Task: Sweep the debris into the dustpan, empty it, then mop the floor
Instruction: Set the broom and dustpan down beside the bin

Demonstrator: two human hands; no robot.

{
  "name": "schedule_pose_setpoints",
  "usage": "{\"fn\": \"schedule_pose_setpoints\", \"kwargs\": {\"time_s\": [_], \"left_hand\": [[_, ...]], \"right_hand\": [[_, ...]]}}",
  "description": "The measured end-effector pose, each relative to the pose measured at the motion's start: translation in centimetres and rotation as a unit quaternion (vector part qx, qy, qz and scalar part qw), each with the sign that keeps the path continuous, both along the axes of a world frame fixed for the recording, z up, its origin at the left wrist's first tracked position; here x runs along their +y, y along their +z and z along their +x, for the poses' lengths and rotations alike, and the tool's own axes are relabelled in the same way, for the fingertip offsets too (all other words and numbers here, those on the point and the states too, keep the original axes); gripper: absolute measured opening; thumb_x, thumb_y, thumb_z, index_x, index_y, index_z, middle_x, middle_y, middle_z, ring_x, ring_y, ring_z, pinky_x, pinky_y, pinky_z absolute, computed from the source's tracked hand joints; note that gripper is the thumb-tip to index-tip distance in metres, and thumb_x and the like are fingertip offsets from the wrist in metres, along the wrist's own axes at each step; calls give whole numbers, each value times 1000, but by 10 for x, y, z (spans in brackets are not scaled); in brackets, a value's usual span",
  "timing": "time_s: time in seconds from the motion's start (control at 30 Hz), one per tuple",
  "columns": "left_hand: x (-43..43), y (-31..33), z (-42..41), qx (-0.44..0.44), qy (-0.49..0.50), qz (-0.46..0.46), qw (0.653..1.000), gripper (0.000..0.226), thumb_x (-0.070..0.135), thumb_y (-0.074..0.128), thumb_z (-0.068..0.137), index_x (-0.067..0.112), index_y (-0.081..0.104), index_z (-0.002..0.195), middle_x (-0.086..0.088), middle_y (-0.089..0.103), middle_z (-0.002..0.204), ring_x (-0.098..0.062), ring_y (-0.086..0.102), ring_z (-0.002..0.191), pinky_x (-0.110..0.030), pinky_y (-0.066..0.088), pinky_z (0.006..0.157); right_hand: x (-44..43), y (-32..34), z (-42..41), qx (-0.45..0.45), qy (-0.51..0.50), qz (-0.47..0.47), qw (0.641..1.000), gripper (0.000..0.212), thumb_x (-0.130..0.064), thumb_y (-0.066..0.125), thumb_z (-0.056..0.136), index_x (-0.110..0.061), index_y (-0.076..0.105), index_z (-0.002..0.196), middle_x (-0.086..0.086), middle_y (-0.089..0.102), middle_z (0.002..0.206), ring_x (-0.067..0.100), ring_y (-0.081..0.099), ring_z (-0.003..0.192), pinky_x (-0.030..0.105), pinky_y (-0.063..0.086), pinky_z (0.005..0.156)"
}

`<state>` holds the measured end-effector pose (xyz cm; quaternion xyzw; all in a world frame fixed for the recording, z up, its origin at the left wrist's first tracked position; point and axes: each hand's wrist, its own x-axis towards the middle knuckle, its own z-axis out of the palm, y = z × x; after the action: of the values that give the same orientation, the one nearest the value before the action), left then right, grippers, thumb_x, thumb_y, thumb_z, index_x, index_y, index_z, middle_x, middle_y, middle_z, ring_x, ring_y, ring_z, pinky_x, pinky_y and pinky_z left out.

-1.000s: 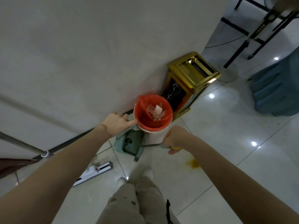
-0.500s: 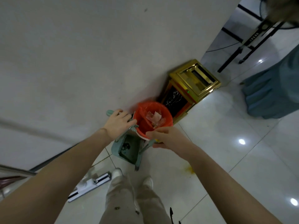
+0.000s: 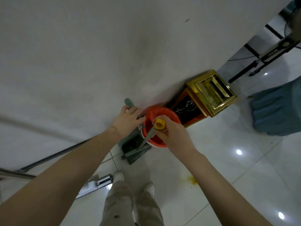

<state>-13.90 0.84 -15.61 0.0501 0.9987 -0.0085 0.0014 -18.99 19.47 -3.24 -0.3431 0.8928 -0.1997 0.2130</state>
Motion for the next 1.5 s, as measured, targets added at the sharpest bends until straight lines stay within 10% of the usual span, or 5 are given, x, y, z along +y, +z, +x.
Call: {"fn": "schedule_pose_setpoints", "kwargs": {"time_s": [0.13, 0.5, 0.67, 0.9, 1.5], "left_hand": [[-14, -9, -2, 32, 33, 44, 998, 55, 6, 84, 45, 14, 65, 96, -9, 59, 99, -28, 51, 94, -39, 50, 76], [-36, -32, 0, 10, 95, 119, 988, 51, 14, 69, 79, 7, 55, 127, -12, 56, 121, -32, 50, 112, -43, 45, 98], [-21, -38, 5, 11, 272, 224, 936, 69, 43, 72, 74, 38, 40, 134, -9, 42, 120, -27, 44, 110, -41, 42, 95], [-11, -53, -10, -7, 308, 409, 859, 82, 36, 79, 71, 37, 28, 134, -8, 43, 133, -22, 51, 113, -41, 48, 97], [-10, -60, -32, 59, 289, 372, 880, 55, 29, 64, 87, 27, 34, 133, -6, 57, 103, -18, 57, 89, -34, 53, 82]], "right_hand": [[-19, 0, -10, 3, -21, -22, 1000, 29, -31, 62, 92, -30, 51, 119, 0, 70, 102, 26, 67, 94, 46, 52, 92], [-63, 2, -19, 79, 69, -56, 993, 40, -23, 58, 97, -39, 29, 120, -1, 68, 92, 21, 69, 75, 36, 60, 66], [-77, 11, -29, 46, 65, -60, 995, 35, -24, 56, 97, -36, 36, 123, -12, 60, 84, 10, 66, 73, 14, 50, 63], [-95, 27, -40, 86, 123, -51, 987, 40, -23, 56, 97, -38, 26, 118, -4, 64, 90, 14, 69, 76, 27, 59, 72], [-111, 12, -54, 125, 77, -84, 986, 53, -21, 58, 97, -33, 27, 138, -3, 63, 88, 9, 65, 73, 23, 57, 68]]}}
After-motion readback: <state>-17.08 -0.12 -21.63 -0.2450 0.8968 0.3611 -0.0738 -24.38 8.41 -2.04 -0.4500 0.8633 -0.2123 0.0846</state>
